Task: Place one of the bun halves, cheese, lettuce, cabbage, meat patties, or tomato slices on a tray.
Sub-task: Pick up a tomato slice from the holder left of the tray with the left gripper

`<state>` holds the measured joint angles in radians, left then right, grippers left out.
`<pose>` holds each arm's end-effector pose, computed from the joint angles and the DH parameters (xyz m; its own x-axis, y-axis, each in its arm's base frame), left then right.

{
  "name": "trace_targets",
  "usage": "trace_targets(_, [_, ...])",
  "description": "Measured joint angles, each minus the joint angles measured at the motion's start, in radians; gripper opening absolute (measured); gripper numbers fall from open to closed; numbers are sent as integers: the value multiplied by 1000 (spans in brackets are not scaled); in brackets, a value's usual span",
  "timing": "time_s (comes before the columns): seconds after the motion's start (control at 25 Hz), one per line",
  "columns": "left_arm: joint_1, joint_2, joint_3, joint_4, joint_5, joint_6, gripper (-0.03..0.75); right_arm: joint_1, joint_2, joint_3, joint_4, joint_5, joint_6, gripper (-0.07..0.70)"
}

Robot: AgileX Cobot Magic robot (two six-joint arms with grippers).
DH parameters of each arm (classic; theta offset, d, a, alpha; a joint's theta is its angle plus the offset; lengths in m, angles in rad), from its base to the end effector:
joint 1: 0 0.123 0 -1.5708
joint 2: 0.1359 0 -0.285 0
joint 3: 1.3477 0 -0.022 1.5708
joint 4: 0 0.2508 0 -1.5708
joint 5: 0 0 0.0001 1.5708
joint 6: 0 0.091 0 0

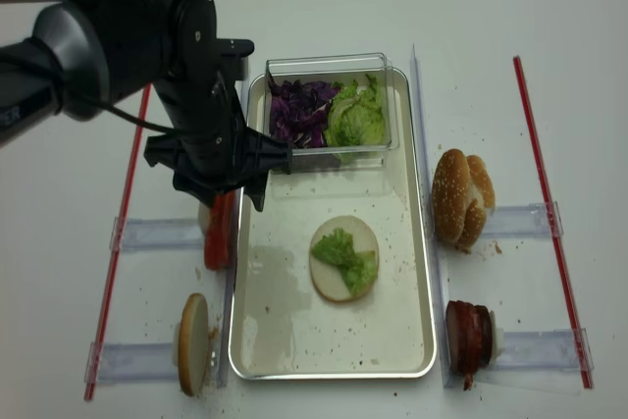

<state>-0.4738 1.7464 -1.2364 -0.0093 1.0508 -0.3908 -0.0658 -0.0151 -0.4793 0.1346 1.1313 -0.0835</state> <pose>0.2967 -0.1530 0.2209 -0.9933 0.0765 -0.0865 0.0805 0.9957 -0.0448 -0.0076 0.0116 0.2665 -0.5171 0.0083 -0.8559 -0.0517 0.9978 0.0409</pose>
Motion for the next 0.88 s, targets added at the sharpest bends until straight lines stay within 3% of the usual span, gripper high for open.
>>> trace_targets(0.52, [0,78,-2,9,-18,0,436,0,0,0,0,0,0,36])
trace_targets(0.88, [0,88,-2,37,-18,0,324,0,0,0,0,0,0,36])
